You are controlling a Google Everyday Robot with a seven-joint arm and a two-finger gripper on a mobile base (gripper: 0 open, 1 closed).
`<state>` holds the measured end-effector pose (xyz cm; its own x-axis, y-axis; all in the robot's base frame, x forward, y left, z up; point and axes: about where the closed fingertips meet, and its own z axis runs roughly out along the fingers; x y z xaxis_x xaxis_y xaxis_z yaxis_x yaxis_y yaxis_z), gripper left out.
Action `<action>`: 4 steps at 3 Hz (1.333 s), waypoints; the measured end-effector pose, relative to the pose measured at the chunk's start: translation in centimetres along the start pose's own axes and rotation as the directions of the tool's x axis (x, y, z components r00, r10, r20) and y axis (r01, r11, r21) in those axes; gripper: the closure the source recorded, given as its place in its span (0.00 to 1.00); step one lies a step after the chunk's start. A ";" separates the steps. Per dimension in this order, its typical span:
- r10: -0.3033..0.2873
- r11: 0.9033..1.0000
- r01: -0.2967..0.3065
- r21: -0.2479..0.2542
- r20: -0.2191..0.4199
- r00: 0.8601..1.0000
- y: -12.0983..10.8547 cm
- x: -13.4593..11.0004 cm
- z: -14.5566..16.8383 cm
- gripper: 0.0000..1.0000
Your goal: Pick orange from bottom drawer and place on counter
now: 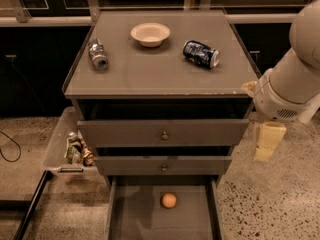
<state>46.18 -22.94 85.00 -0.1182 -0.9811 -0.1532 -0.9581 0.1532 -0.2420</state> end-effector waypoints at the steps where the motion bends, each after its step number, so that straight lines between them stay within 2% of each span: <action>1: 0.000 1.000 0.000 -0.002 0.002 1.000 0.0 0.0 0.3 0.00; 2: 0.000 1.000 0.001 -0.024 0.012 1.000 0.3 -0.1 1.2 0.00; 3: 0.042 0.995 -0.034 -0.090 0.079 0.996 1.3 0.1 7.0 0.00; 4: 0.068 0.989 -0.052 -0.138 0.115 0.991 2.3 0.4 14.2 0.00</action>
Offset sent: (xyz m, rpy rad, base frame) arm -0.0009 0.0044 -0.0227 0.0303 0.0437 0.0111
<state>47.64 -21.30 70.75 -0.1523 -0.9482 -0.2787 -0.9775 0.1861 -0.0989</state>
